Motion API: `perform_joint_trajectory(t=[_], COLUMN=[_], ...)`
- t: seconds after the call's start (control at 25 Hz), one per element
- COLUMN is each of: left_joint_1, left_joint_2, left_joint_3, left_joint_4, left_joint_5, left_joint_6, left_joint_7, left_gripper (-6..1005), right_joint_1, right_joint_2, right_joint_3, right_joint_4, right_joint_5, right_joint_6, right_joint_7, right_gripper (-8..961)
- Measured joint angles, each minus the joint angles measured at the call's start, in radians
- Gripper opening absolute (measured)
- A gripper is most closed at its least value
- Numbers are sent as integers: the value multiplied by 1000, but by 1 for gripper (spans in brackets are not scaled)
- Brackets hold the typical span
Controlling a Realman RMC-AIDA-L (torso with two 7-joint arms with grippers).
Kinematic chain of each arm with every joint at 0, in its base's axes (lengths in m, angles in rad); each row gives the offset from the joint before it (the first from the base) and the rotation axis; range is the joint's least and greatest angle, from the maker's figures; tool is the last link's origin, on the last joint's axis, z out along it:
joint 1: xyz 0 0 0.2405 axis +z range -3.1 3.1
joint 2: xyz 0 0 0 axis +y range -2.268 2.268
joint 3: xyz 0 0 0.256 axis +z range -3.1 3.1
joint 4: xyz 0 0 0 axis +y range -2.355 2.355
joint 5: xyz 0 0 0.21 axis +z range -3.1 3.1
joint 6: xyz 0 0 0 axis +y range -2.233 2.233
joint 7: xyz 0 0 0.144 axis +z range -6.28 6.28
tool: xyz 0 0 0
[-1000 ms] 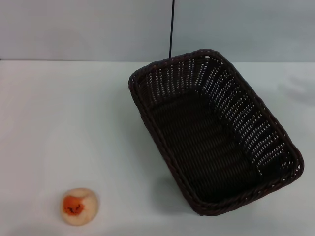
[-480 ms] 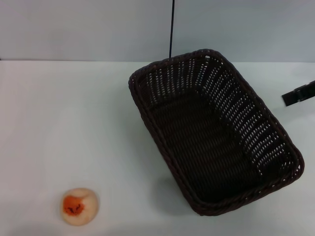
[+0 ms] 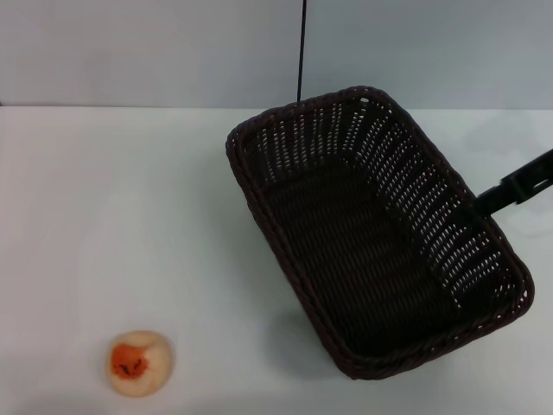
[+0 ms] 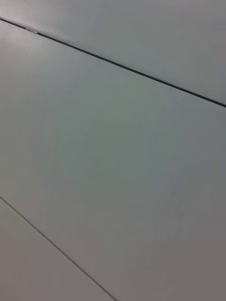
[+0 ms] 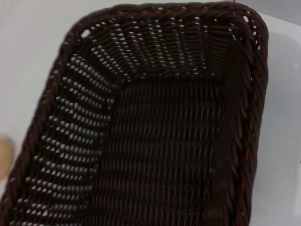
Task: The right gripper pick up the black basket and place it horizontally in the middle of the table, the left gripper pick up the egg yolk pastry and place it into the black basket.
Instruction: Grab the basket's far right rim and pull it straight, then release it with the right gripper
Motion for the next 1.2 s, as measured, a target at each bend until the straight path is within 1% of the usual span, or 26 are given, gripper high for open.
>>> perform_joint_trajectory(t=[0.04,0.2,0.4,0.68,0.84,0.92,0.96,1.04,1.2], left_joint_1=[0,0,0,0,0,0,0,0,0], left_joint_2=[0,0,0,0,0,0,0,0,0], left_joint_3=[0,0,1,5,12,13,13,14,14], left_joint_4=[0,-4,-7,-7,-8,-9,-9,-10,-11], left_joint_5=[0,0,0,2,2,2,2,2,2], left_joint_6=[0,-5,-10,-15,-19,-20,-20,-20,-20], left_joint_7=[0,0,0,0,0,0,0,0,0], left_gripper=[801,801,801,800,800,800,800,800,800], right_joint_1=[0,-7,-11,-22,-26,-43,-43,-61,-100], right_joint_2=[0,27,32,34,31,29,29,24,2], right_joint_3=[0,-3,-4,-1,6,21,21,33,44], right_joint_4=[0,33,68,58,54,32,32,9,-33], right_joint_5=[0,-8,-5,-3,0,35,35,86,203], right_joint_6=[0,60,78,73,71,67,67,57,34], right_joint_7=[0,-10,-35,-40,-40,-40,-40,-40,-37], right_gripper=[706,703,698,451,312,242,235,220,191])
